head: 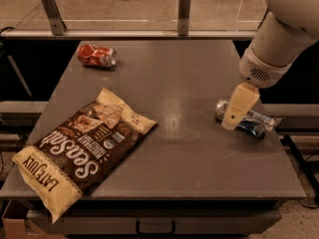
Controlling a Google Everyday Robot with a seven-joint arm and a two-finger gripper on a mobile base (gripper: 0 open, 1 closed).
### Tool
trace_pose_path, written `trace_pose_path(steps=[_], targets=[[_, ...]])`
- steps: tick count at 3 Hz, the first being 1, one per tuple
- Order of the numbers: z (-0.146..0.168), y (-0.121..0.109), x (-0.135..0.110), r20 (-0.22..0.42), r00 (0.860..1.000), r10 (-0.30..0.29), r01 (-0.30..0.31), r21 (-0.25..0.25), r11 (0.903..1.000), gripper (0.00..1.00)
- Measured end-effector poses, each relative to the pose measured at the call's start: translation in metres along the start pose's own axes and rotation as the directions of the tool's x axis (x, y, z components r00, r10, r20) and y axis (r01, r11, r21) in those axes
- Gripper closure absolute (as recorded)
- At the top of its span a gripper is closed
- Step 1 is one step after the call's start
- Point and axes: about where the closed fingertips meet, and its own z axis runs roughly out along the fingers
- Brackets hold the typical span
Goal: Place redbull can upright
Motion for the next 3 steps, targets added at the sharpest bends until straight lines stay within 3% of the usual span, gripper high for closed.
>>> trace_pose_path(steps=[1, 3], targets=[[0.022, 0.001, -0.006, -0.031, 0.998, 0.047, -0.048, -0.025, 0.9986, 0.17], [0.037, 0.004, -0.013, -0.063, 0.994, 0.094, -0.097, -0.044, 0.9943, 0.64]])
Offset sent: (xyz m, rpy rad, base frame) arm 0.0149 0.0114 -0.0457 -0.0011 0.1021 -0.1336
